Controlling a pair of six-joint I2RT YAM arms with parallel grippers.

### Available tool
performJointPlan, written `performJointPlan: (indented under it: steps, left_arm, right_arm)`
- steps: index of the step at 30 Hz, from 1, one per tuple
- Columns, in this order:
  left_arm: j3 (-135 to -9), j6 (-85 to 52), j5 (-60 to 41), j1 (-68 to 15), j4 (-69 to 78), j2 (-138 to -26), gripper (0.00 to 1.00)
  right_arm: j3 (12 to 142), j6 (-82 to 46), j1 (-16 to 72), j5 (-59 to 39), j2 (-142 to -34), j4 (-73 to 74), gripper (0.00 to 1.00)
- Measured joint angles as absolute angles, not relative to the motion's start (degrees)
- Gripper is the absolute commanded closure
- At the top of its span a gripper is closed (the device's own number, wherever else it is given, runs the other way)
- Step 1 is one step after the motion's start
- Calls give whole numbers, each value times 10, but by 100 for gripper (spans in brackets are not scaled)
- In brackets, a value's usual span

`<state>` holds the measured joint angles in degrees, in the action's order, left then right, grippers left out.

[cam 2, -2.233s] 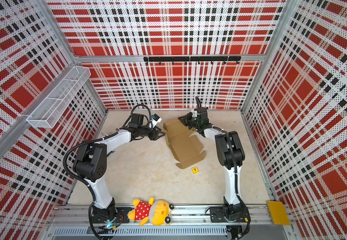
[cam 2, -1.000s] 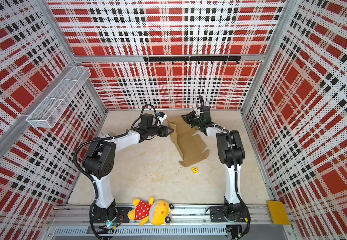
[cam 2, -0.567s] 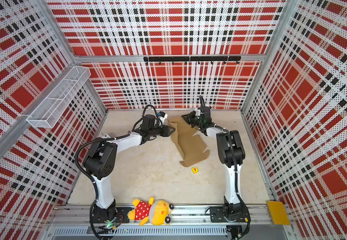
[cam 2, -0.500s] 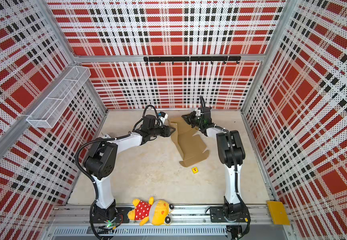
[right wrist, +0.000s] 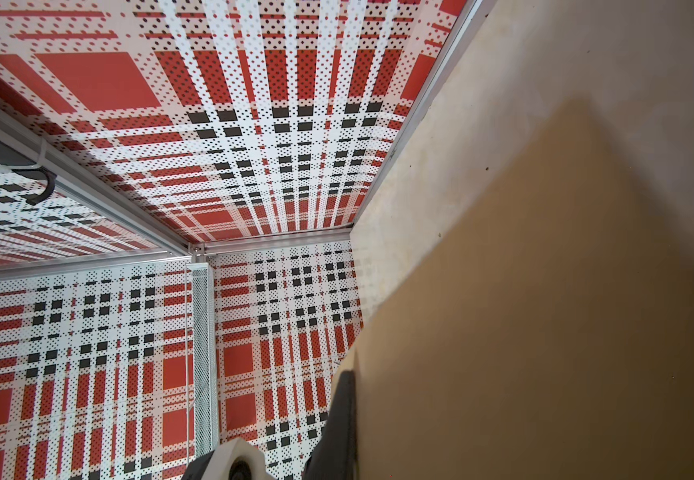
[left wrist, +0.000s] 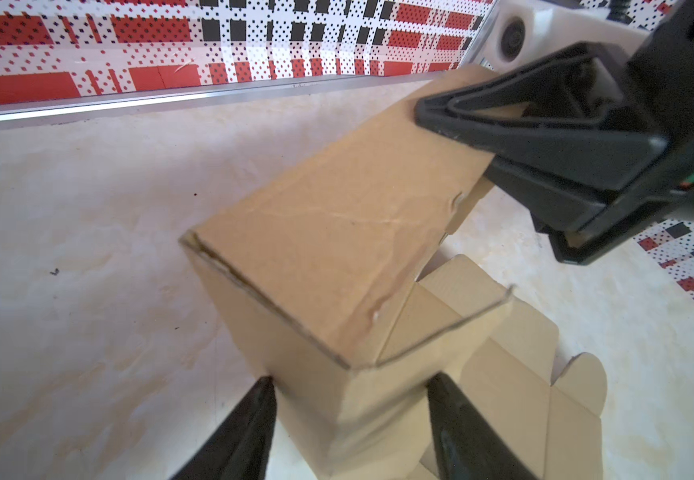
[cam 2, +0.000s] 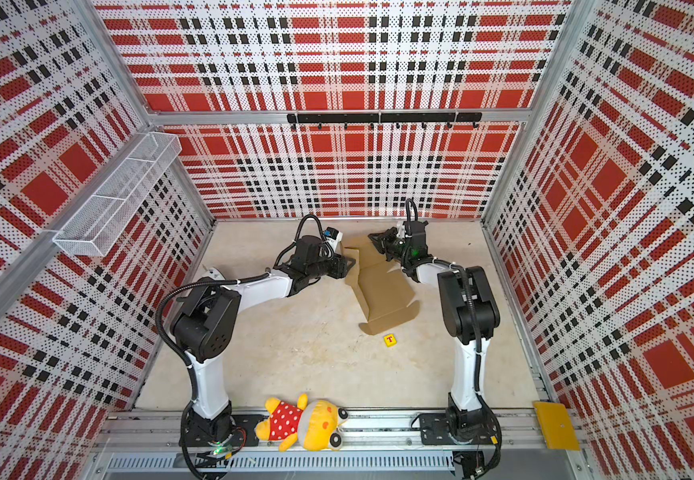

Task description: Fold the paper box

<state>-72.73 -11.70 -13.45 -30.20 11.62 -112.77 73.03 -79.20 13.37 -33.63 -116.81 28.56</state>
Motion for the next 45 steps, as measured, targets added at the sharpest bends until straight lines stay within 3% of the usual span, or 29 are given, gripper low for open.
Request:
performJointPlan:
  steps: [6, 14, 24, 34, 45]
  left_arm:
    - [-723, -133, -136, -305, 125, -1128, 43]
    - [-720, -146, -150, -298, 152, -1128, 43]
    - [-720, -150, -158, -293, 164, -1128, 44]
    - [-705, -150, -177, -291, 180, -1124, 43]
    - [-694, -189, -228, -273, 187, -1099, 40]
  right_arm:
    - [699, -796, 134, -315, -1147, 296, 95]
    - [693, -786, 134, -310, -1136, 279, 72]
    - [680, -759, 134, -314, -1114, 241, 60]
    - [669, -741, 134, -317, -1103, 229, 88]
    - [672, -752, 135, -331, -1103, 232, 94]
